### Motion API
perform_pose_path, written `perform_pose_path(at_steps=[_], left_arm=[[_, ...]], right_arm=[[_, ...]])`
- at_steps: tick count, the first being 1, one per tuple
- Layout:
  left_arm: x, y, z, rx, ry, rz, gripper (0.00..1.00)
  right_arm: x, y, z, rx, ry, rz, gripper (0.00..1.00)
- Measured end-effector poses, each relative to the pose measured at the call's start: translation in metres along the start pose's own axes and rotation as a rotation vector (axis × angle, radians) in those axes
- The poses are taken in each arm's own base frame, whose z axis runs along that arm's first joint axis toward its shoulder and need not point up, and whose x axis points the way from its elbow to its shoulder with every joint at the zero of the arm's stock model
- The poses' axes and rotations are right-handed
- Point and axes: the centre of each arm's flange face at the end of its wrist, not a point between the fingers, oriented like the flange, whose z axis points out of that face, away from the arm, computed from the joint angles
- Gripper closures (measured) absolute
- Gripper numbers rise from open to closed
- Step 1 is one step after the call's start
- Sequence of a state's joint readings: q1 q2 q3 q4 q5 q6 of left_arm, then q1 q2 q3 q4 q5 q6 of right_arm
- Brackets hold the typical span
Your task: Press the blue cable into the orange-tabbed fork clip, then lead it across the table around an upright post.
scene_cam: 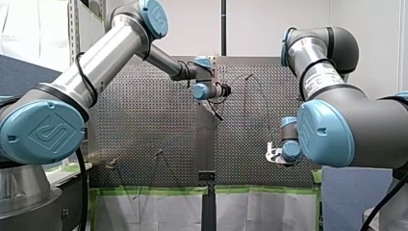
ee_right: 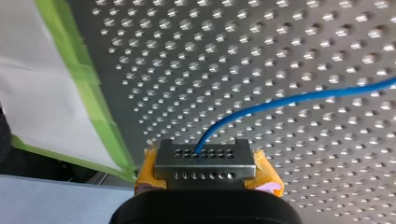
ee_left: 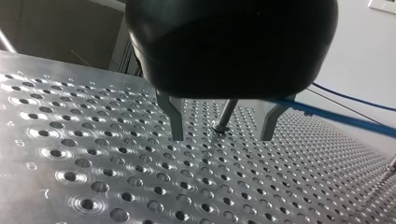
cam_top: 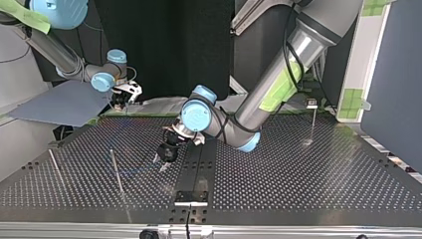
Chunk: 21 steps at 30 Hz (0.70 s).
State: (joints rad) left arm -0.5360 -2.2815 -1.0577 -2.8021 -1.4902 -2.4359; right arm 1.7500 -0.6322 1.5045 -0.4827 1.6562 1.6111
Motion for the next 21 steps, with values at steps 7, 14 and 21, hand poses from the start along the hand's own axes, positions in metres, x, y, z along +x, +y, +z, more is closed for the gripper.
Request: perform_pose_path(at_steps=[7,14,21], left_arm=[[0.000,0.001,-0.001,-0.007,0.004,0.000,0.25],[0.000,0.002,-0.001,-0.013,0.009,-0.001,0.25],[0.001,0.002,-0.002,-0.019,0.014,-0.002,0.25]], right_arm=[[-0.028,0.002,0.005,-0.009,-0.022,-0.001,0.98],[-0.056,0.006,0.011,-0.017,-0.038,0.002,0.98],[-0.062,0.011,0.016,-0.022,-0.028,0.008,0.98]])
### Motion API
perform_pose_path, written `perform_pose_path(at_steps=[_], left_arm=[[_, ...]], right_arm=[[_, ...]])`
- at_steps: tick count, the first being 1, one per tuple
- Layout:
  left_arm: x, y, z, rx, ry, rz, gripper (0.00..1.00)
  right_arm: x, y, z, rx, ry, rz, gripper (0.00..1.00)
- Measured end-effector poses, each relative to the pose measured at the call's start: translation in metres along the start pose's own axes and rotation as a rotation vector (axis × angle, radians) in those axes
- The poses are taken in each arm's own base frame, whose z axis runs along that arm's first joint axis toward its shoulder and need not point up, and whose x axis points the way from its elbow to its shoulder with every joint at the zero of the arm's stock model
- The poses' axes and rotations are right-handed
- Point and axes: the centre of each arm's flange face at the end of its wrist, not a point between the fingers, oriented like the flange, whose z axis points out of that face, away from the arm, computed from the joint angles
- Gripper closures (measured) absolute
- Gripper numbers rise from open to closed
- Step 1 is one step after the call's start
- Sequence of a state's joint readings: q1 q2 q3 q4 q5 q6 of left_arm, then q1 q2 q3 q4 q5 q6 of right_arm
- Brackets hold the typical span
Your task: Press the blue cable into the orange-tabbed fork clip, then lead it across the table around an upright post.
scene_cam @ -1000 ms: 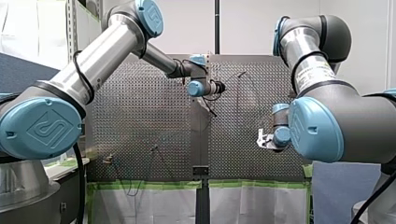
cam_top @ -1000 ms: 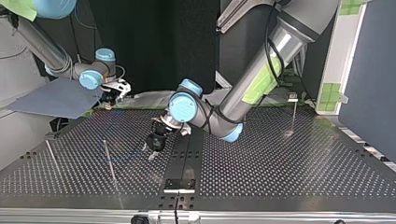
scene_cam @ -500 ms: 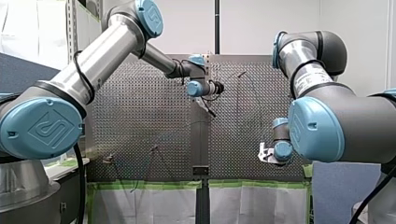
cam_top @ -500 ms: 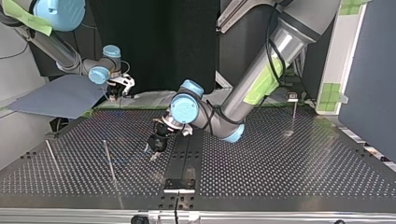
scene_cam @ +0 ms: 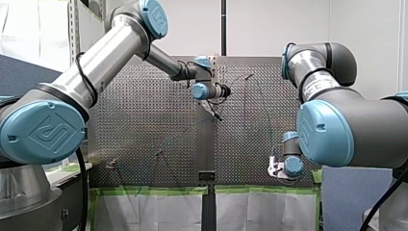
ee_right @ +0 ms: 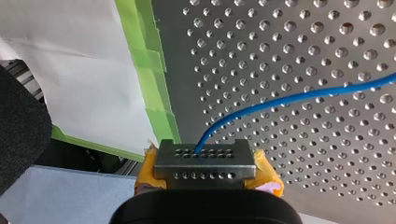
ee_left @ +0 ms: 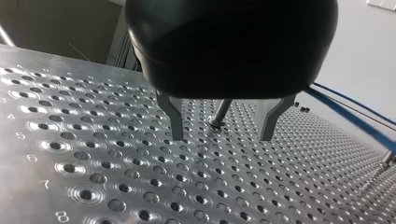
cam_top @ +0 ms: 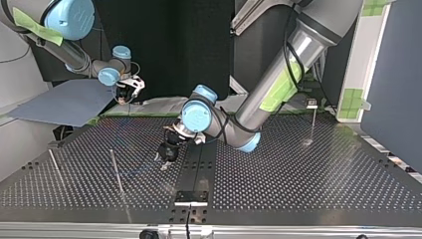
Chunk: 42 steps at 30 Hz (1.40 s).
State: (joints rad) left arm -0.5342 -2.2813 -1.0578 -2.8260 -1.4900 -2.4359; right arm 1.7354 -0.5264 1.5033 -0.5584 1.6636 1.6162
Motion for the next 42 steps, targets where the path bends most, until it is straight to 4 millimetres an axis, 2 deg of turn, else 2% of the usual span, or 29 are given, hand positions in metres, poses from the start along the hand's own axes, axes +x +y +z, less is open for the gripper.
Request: perform_pose_path(at_steps=[25,28,29,31,32,42], left_arm=[[0.016,0.007,-0.020,-0.127,0.129,0.056,0.25],[0.017,0.008,-0.023,-0.144,0.147,0.078,0.18],[0.018,0.009,-0.024,-0.148,0.152,0.084,0.12],[0.019,0.009,-0.026,-0.160,0.166,0.101,0.09],[0.019,0.010,-0.027,-0.166,0.172,0.109,0.00],[0.022,0.015,-0.038,-0.246,0.214,0.193,0.00]], right_arm=[[-0.001,0.000,0.002,0.006,0.012,0.003,0.98],[-0.001,-0.001,0.002,0.008,0.012,0.003,0.98],[-0.001,-0.001,0.002,0.008,0.011,0.003,0.98],[-0.001,-0.002,0.001,0.009,0.011,0.002,0.98],[-0.001,-0.002,0.001,0.009,0.011,0.002,0.98],[-0.002,-0.005,0.001,0.014,0.010,0.000,0.98]])
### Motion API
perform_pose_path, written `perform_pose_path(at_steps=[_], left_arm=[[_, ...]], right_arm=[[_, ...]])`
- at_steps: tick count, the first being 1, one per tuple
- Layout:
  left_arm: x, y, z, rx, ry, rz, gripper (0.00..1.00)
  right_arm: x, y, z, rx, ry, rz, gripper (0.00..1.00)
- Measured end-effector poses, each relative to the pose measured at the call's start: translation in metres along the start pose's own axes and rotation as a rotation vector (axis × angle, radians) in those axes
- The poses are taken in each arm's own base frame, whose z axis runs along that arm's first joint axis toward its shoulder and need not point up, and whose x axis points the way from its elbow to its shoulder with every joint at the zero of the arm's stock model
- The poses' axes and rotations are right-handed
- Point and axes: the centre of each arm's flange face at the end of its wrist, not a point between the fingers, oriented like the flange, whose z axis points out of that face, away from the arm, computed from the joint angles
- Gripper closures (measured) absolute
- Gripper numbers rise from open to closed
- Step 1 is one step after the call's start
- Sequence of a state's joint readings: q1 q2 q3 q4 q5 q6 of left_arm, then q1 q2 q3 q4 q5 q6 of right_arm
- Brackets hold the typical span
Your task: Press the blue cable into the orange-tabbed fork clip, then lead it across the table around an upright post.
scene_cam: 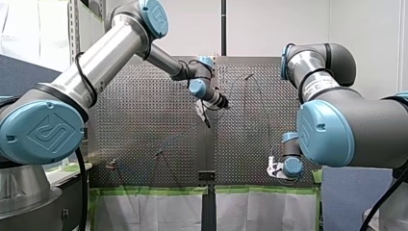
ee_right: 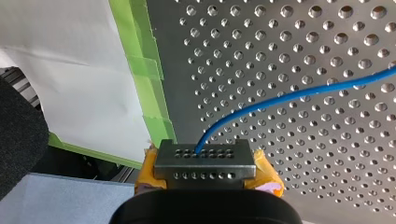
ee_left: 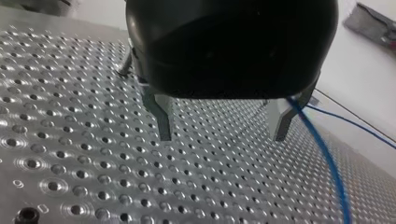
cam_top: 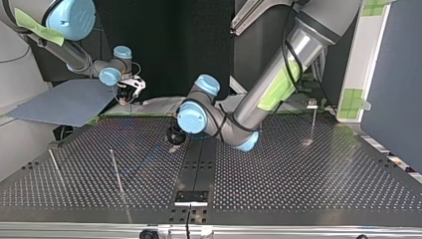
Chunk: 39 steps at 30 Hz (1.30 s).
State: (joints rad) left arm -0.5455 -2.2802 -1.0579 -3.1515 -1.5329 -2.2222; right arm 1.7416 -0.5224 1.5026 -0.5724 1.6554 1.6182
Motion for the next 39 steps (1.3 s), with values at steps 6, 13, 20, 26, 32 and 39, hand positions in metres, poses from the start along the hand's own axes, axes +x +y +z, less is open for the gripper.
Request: perform_pose_path(at_steps=[6,13,20,26,32,39], left_arm=[[0.009,-0.003,-0.007,-0.054,0.021,0.051,0.00],[0.019,-0.015,-0.019,-0.082,0.069,0.121,0.00],[0.006,-0.039,-0.042,-0.085,0.087,0.157,0.00],[-0.003,-0.052,-0.059,-0.114,0.098,0.172,0.00],[-0.014,-0.067,-0.078,-0.139,0.099,0.213,0.00],[-0.041,-0.085,-0.106,-0.157,0.092,0.274,0.00]], right_arm=[[0.000,0.000,0.000,0.001,0.000,0.000,0.98],[0.000,-0.001,0.000,0.001,0.000,-0.001,0.98],[0.001,0.000,0.000,0.001,0.001,0.000,0.98],[0.001,0.000,0.000,0.002,0.002,0.001,0.98],[0.002,-0.001,0.001,0.004,0.004,0.000,0.98],[0.001,-0.002,0.001,0.006,0.002,0.000,0.98]])
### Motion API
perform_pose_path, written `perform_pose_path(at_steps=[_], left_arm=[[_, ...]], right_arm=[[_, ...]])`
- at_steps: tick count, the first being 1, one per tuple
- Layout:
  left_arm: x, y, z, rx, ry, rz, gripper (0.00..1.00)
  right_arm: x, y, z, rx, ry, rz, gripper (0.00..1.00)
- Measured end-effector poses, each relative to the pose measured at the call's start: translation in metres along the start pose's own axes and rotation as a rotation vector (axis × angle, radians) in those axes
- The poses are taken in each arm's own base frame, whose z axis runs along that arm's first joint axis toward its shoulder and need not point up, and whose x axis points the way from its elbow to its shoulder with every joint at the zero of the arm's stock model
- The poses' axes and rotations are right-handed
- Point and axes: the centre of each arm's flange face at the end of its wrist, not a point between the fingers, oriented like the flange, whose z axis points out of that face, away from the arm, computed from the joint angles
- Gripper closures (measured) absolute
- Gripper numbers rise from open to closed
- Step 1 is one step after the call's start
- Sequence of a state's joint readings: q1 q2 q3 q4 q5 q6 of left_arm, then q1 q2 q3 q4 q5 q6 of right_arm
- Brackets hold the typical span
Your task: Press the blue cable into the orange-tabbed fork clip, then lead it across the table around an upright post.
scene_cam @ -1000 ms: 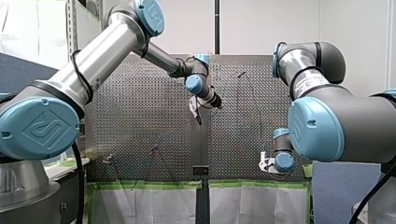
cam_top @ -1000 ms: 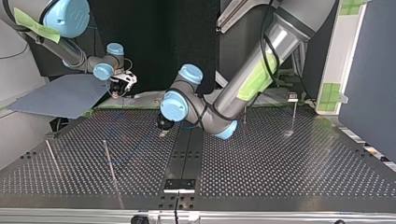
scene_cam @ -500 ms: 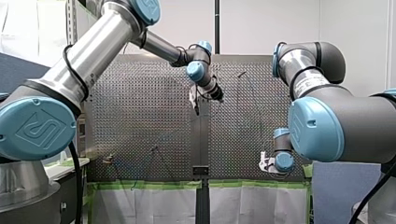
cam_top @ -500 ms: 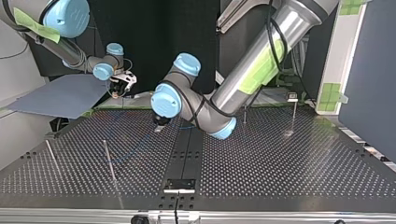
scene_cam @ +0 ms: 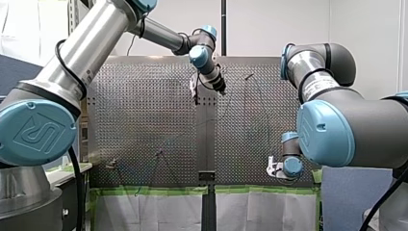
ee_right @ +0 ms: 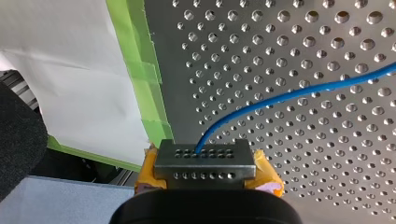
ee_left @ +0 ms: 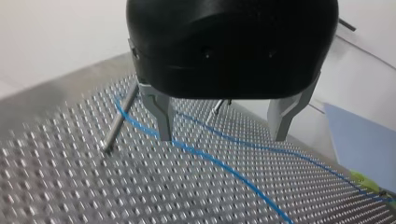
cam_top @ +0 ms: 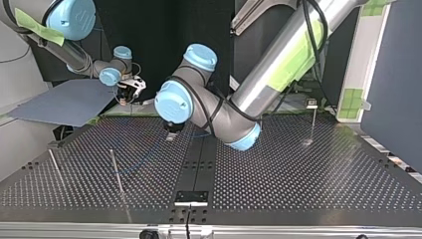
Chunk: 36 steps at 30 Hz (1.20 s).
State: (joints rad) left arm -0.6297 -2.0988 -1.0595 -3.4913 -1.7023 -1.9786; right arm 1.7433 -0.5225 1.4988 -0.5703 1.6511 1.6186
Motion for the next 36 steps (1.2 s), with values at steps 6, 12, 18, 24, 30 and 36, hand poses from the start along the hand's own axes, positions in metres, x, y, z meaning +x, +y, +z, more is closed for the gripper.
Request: perform_pose_path(at_steps=[6,12,18,24,30,36], left_arm=[[-0.019,-0.013,-0.028,0.046,0.003,0.051,0.00],[-0.034,-0.027,-0.043,0.118,-0.039,0.095,0.00],[-0.035,-0.038,-0.042,0.187,-0.068,0.112,0.00],[-0.037,-0.045,-0.037,0.223,-0.104,0.095,0.00],[-0.041,-0.052,-0.034,0.265,-0.142,0.086,0.00],[-0.044,-0.057,-0.035,0.279,-0.161,0.084,0.00]], right_arm=[[0.000,0.000,0.000,0.001,0.001,0.000,0.98],[0.002,-0.001,0.001,0.004,0.003,0.000,0.98],[0.002,-0.002,0.001,0.007,0.005,-0.001,0.98],[0.002,-0.003,0.001,0.008,0.005,-0.001,0.98],[0.002,-0.004,0.001,0.009,0.004,-0.001,0.98],[0.002,-0.005,0.000,0.011,0.004,-0.002,0.98]])
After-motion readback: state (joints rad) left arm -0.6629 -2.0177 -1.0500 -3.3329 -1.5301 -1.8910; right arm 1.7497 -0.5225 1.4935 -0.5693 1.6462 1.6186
